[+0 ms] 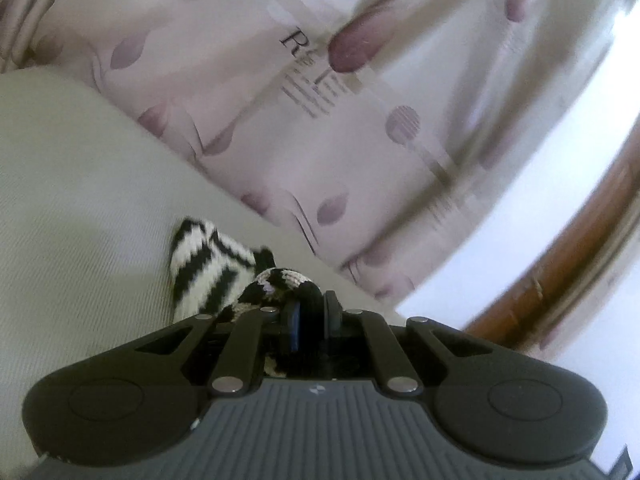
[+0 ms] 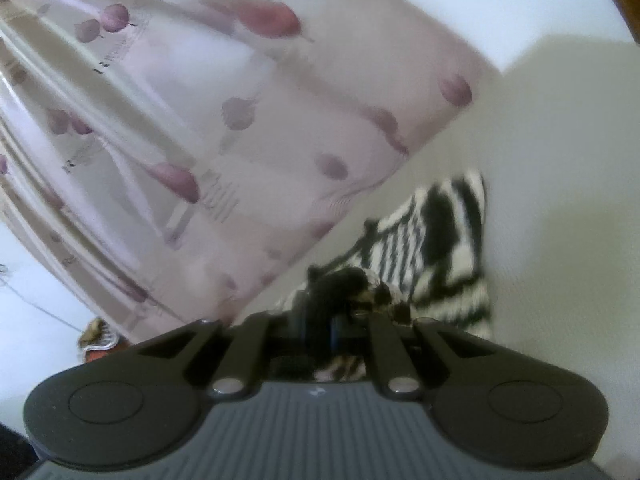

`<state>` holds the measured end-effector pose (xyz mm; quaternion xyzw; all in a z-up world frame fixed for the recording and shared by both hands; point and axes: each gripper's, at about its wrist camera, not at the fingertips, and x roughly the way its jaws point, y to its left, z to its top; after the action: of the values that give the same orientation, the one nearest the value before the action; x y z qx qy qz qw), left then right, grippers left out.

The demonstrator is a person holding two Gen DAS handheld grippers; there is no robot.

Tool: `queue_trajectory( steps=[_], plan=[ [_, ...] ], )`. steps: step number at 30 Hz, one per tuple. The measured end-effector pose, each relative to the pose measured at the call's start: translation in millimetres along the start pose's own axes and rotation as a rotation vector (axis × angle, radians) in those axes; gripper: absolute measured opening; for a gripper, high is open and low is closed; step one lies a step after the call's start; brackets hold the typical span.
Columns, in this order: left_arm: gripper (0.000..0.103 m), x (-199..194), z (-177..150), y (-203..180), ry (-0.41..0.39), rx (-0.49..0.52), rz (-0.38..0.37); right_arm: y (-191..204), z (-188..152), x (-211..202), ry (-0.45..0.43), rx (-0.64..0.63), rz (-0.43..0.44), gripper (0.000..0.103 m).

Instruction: Fold small clothes

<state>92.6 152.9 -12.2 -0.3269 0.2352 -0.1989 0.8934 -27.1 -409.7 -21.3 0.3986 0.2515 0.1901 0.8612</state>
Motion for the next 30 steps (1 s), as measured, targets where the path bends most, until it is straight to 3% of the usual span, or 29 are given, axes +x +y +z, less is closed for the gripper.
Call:
queue_trajectory(
  steps=[4, 9, 16, 18, 19, 20, 21, 22, 23, 25, 26, 27, 30],
  plan=[
    [0.01, 48.7, 22.7, 11.9, -0.011, -0.003, 0.04, -16.7, 32.4, 42.1, 0.002, 0.01, -0.041, 0.01],
    [0.01, 101.6, 27.1, 25.8, 0.021, -0.019, 0.115, -43.1, 49.1, 89.8, 0.026, 0.027, -0.113, 0.01],
    [0.012, 129.6, 23.4, 49.1, 0.034, -0.046, 0.179, -77.7, 50.3, 122.9, 0.015, 0.117, -0.102, 0.011],
    [0.016, 132.5, 23.2, 51.0, 0.025, -0.044, 0.205, -85.9, 51.3, 129.7, 0.003, 0.151, -0.114, 0.013],
    [0.021, 133.1, 23.2, 52.4, 0.013, -0.045, 0.217, -90.1, 51.1, 131.7, -0.01, 0.164, -0.112, 0.013],
    [0.037, 133.3, 23.9, 53.8, 0.004, -0.045, 0.226, -93.4, 51.1, 133.7, -0.02, 0.173, -0.106, 0.012],
    [0.062, 132.1, 24.3, 53.8, -0.007, -0.046, 0.234, -97.0, 50.9, 134.5, -0.031, 0.191, -0.101, 0.014],
    [0.075, 129.5, 25.6, 54.0, -0.031, -0.056, 0.252, -101.4, 50.8, 135.0, -0.047, 0.22, -0.09, 0.016],
    [0.092, 125.6, 26.1, 54.0, -0.068, -0.065, 0.261, -106.0, 50.5, 133.9, -0.068, 0.254, -0.072, 0.02],
    [0.095, 115.6, 28.6, 53.2, -0.142, -0.062, 0.266, -111.8, 48.1, 125.4, -0.141, 0.291, -0.067, 0.049],
    [0.096, 113.1, 32.2, 52.8, -0.144, -0.053, 0.266, -113.3, 45.6, 118.8, -0.182, 0.301, -0.06, 0.077],
    [0.096, 110.0, 33.9, 52.7, -0.14, -0.048, 0.27, -115.0, 42.5, 112.3, -0.222, 0.315, -0.048, 0.089],
    [0.096, 101.1, 35.9, 55.6, -0.131, -0.022, 0.302, -115.0, 35.3, 95.9, -0.264, 0.328, 0.011, 0.088]
  ],
)
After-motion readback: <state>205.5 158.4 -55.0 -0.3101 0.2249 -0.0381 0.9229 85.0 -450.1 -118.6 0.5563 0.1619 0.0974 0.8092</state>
